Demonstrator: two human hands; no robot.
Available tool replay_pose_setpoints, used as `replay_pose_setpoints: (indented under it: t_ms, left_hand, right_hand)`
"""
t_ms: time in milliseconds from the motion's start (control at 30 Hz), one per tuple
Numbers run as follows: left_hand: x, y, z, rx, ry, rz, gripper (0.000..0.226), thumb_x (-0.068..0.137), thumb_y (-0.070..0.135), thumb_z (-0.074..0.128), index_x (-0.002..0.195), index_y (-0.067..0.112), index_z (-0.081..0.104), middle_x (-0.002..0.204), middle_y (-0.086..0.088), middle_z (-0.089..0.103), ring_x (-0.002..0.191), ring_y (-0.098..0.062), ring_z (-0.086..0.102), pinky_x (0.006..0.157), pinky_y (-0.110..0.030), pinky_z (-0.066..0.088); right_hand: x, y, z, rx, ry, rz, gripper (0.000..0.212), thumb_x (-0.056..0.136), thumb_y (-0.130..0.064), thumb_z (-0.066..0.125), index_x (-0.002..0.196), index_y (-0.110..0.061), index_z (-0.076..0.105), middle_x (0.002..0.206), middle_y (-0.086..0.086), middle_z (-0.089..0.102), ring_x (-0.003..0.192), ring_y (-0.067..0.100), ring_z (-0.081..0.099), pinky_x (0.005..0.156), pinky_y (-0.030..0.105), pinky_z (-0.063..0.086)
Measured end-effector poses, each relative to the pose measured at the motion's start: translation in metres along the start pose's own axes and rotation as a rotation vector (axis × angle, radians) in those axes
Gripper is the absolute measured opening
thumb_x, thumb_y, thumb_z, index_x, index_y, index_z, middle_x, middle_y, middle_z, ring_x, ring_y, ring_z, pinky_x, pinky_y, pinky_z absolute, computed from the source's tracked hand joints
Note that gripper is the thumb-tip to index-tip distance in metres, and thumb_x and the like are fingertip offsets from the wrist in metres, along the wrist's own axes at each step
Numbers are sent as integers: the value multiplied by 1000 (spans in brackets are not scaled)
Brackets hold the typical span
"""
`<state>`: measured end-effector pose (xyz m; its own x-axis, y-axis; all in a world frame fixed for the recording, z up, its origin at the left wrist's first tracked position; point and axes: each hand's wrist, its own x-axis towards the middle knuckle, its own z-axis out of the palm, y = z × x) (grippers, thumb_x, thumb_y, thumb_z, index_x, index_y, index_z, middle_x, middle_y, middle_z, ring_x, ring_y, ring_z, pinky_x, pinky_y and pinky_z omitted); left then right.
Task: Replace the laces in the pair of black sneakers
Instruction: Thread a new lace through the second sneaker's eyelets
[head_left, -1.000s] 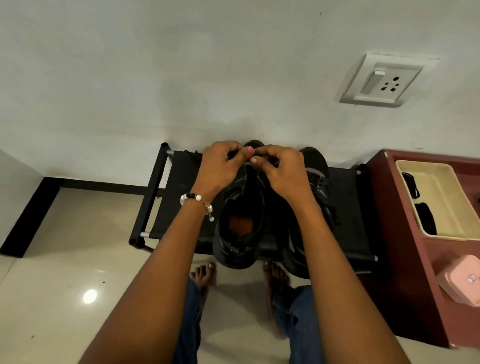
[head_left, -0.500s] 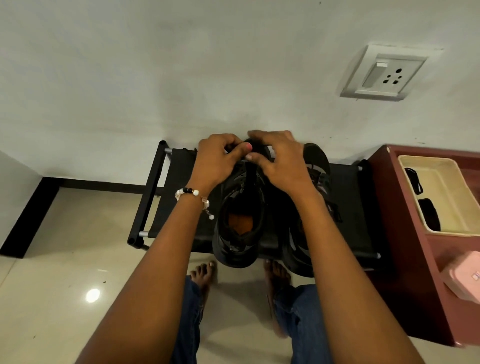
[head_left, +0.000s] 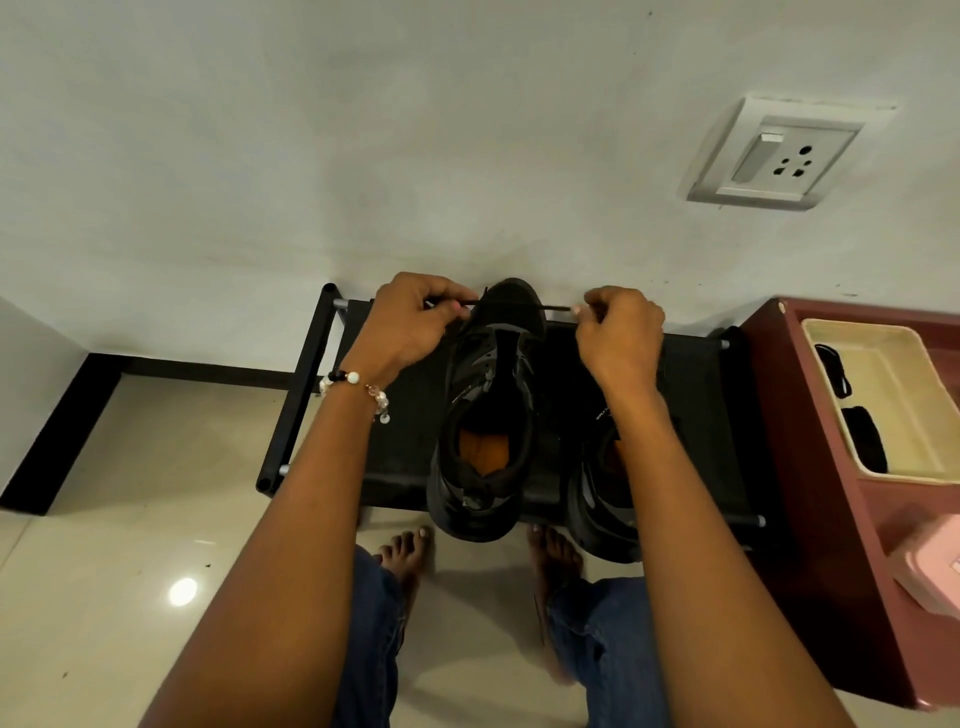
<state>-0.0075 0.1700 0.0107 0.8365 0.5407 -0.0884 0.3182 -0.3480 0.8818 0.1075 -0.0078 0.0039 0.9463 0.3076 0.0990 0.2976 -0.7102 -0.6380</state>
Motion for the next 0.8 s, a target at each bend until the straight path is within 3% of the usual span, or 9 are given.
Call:
replay_pose_setpoints:
  t_ms: [100,200,333,467,600,700,800]
  left_hand:
    - [-3,7,9,-67,-59,-19,20,95,2,56,108,10,70,87,-6,73,59,-7,65,56,-14,48]
    - [-5,13,16,-100,-60,-19,17,92,8,63,109,6,65,78,-8,72,57,-14,69,55,-19,54]
    - [-6,15,19,-153,-6,-56,13,89,12,67,96,1,65,69,-10,70,49,-16,65,44,-18,46]
    - [-5,11,13,-262,11,-82,9,87,11,69,89,2,70,67,-7,69,51,-11,63,48,-17,47]
    - [-3,11,13,-297,-13,-101,13,89,5,65,100,0,71,79,-11,71,63,-12,66,60,-18,54]
    - [-4,12,17,-270,-28,-81,18,89,6,67,106,7,71,80,-10,73,68,-16,70,62,-20,55]
    - [-5,14,19,-244,-28,-76,30,87,9,70,116,14,66,81,-8,74,73,-19,73,61,-22,55]
  right_hand:
    - [-4,-15,8,-27,-144,-221,48,88,-32,70,131,-15,60,128,6,63,127,30,47,105,48,38]
    - [-12,-28,16,160,-298,-371,42,84,-32,71,124,-20,64,113,-2,71,114,22,60,101,48,43]
    - [-13,-29,13,319,-297,-312,21,84,-15,74,104,-11,74,90,1,74,85,11,69,84,29,55]
    - [-7,-19,9,338,-218,-227,9,84,-12,74,93,-10,76,76,-6,70,70,5,66,78,31,58]
    - [-5,-15,10,314,-208,-205,9,86,-13,72,95,-13,74,78,-8,68,75,5,65,80,31,57]
    - [-9,-22,12,308,-299,-284,28,84,-16,74,112,-15,70,94,-3,71,91,9,66,88,24,53]
    - [-13,-28,15,311,-306,-310,21,85,-14,74,105,-12,74,92,1,74,86,10,69,85,27,56]
